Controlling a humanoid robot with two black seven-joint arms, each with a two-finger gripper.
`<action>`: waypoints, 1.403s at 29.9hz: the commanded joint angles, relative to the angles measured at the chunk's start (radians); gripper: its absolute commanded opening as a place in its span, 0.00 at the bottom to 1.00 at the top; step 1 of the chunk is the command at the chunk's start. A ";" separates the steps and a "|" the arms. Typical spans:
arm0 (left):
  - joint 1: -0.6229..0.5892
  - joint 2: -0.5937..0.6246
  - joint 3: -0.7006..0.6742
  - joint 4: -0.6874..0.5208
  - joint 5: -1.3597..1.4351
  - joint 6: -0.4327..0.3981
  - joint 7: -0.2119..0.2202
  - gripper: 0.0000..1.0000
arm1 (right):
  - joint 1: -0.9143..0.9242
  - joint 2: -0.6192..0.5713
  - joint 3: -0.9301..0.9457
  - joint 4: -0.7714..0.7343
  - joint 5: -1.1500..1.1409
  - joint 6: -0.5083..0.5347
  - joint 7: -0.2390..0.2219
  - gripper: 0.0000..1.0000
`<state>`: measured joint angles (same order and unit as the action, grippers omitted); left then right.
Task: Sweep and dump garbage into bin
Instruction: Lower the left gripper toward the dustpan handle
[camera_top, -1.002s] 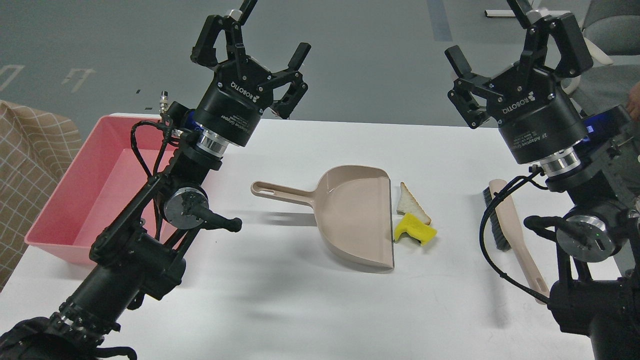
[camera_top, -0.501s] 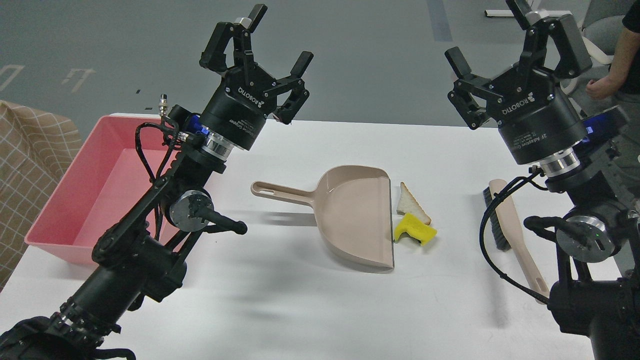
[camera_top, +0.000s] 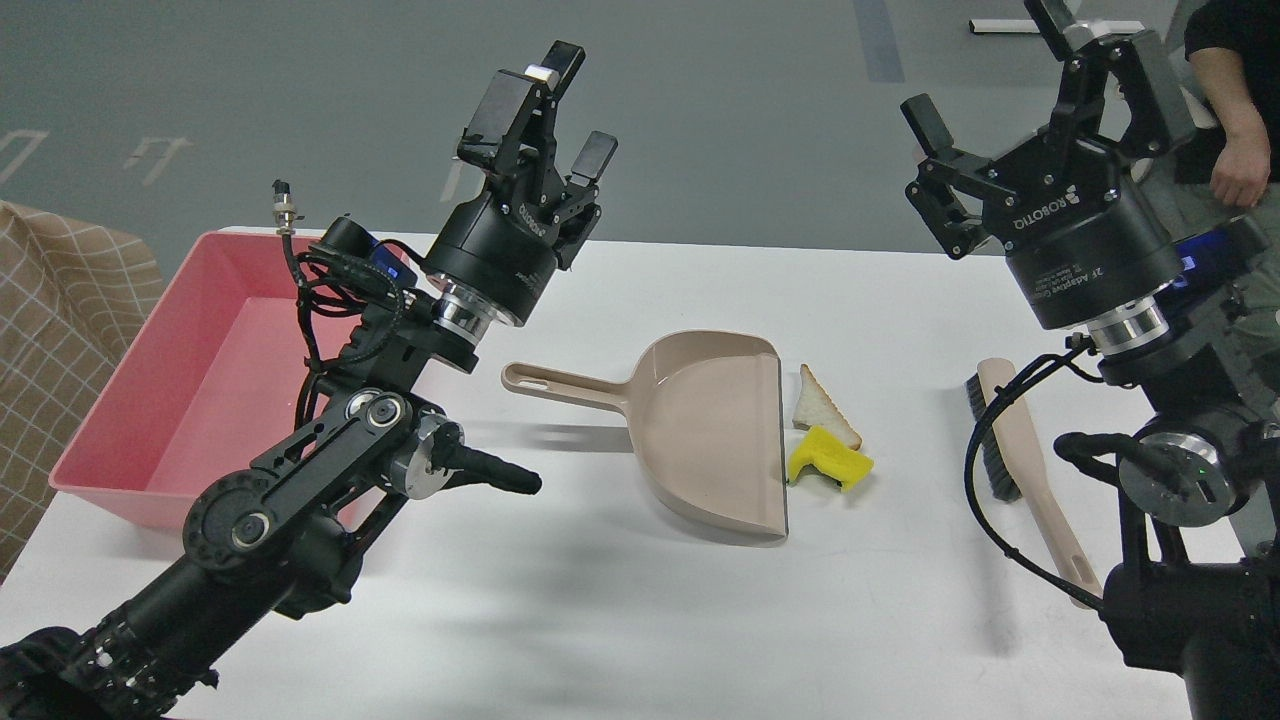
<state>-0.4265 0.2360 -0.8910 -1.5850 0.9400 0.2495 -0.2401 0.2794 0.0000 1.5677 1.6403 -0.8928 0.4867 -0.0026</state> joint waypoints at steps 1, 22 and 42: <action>0.037 0.045 0.041 -0.047 0.011 0.077 0.011 0.98 | 0.000 0.000 0.002 0.000 0.000 0.000 -0.001 1.00; 0.391 0.074 0.103 -0.133 0.315 0.235 0.044 0.98 | 0.012 0.000 0.009 -0.004 0.000 0.001 0.000 1.00; 0.459 0.009 0.173 -0.072 0.350 0.239 0.031 0.98 | 0.014 0.000 0.008 -0.016 0.000 0.001 -0.001 1.00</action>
<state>0.0352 0.2648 -0.7217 -1.6755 1.2898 0.4890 -0.2049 0.2931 0.0000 1.5755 1.6271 -0.8928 0.4878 -0.0029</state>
